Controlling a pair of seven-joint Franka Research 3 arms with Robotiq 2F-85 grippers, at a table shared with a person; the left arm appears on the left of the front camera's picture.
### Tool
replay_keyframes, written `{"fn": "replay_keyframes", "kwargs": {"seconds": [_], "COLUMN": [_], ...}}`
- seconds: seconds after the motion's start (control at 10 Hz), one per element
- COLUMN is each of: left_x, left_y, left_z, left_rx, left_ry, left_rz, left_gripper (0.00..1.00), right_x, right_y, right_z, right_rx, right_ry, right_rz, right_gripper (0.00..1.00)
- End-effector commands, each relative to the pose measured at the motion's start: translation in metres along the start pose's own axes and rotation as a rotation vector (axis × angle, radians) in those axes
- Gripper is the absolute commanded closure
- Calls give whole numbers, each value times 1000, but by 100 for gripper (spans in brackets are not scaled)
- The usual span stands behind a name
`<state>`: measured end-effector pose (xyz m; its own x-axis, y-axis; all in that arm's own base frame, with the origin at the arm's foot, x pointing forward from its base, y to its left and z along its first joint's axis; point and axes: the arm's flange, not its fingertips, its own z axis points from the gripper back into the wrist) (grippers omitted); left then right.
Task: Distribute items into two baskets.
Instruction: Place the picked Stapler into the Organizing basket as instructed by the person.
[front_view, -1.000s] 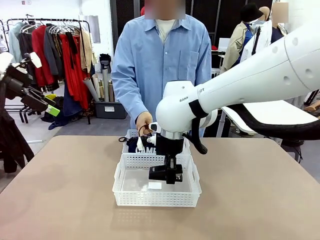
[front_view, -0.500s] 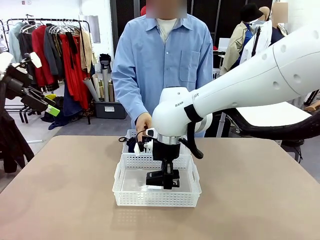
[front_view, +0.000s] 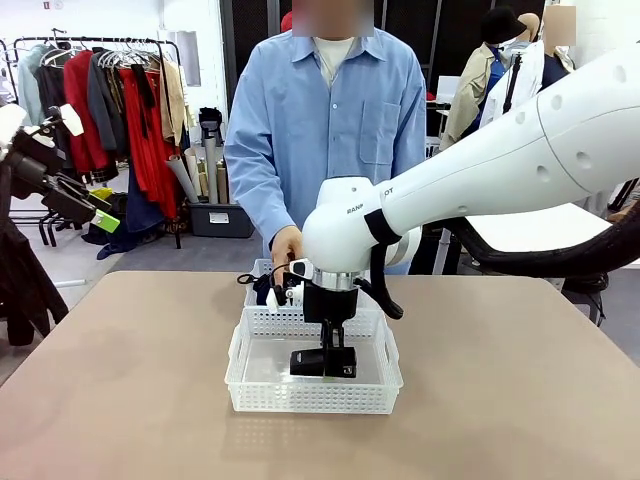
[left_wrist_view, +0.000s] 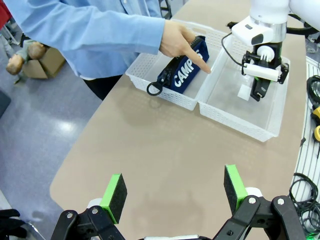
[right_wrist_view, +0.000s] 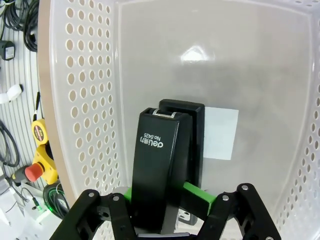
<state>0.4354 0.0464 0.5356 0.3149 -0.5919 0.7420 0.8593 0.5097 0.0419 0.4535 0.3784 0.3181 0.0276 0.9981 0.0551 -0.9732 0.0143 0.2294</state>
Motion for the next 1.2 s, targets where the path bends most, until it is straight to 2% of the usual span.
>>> {"fn": "replay_keyframes", "kwargs": {"seconds": [0.0,0.1,0.2,1.1], "left_x": [0,0,0,0], "left_y": [-1,-1,-1,-1], "left_z": [1,1,1,1], "left_rx": [2,2,2,2], "left_ry": [0,0,0,0], "left_rz": [7,7,7,7], "left_gripper": [0,0,0,0], "right_x": [-1,-1,-2,-17], "right_y": [-1,-2,-1,20], "right_z": [8,9,10,50], "right_rx": [26,28,29,-79], "right_ry": [-19,-17,-14,-22], "right_rz": [33,32,32,20], "right_gripper": [31,12,0,0]}}
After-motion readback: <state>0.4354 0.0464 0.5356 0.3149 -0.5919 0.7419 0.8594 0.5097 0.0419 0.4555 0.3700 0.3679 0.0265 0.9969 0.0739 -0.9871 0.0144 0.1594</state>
